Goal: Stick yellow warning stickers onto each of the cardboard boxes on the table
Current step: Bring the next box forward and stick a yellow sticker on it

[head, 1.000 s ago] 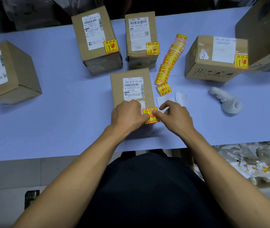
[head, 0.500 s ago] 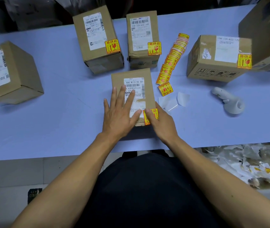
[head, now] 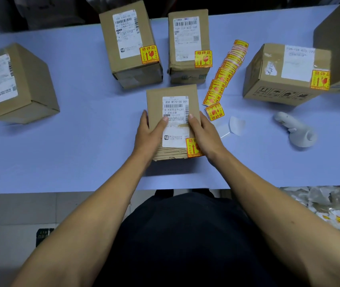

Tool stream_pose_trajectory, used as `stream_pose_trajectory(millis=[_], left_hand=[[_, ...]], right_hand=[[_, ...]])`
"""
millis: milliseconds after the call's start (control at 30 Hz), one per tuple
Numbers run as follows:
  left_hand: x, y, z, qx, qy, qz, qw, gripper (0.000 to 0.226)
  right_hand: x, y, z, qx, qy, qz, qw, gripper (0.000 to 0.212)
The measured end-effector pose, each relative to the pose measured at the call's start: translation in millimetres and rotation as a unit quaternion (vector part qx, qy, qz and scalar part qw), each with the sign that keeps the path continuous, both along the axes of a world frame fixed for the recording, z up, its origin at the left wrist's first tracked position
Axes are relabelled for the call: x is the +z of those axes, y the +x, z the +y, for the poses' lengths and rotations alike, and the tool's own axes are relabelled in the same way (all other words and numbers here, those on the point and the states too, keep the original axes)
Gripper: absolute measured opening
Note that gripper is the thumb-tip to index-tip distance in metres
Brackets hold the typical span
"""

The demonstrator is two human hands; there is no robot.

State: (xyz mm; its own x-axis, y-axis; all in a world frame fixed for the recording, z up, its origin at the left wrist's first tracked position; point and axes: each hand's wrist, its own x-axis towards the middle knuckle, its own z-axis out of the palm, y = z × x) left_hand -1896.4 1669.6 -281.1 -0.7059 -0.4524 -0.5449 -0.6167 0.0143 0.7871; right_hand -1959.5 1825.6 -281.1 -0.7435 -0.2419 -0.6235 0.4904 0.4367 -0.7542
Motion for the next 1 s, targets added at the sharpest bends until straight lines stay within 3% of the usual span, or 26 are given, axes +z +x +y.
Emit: stream_pose_trajectory(millis=[100, 500, 767, 1000], left_hand=[[-7.4, -2.4, -1.4, 0.017, 0.024, 0.005, 1.000, 0.047], [5.7, 25.3, -12.1, 0.054, 0.068, 0.058, 0.994, 0.033], [21.7, 73.9, -90.6, 0.172, 0.040, 0.065, 0.982, 0.029], [34.7, 56.9, -186.9, 0.211, 0.013, 0.080, 0.974, 0.030]], right_hand=[[-3.7, 0.6, -4.6, 0.025, 0.032, 0.023, 0.999, 0.074], [3.8, 16.0, -20.3, 0.092, 0.070, 0.066, 0.991, 0.066], [14.1, 34.8, -117.2, 0.220, 0.043, 0.084, 0.971, 0.061], [33.8, 10.0, -219.3, 0.223, -0.010, 0.091, 0.971, 0.042]])
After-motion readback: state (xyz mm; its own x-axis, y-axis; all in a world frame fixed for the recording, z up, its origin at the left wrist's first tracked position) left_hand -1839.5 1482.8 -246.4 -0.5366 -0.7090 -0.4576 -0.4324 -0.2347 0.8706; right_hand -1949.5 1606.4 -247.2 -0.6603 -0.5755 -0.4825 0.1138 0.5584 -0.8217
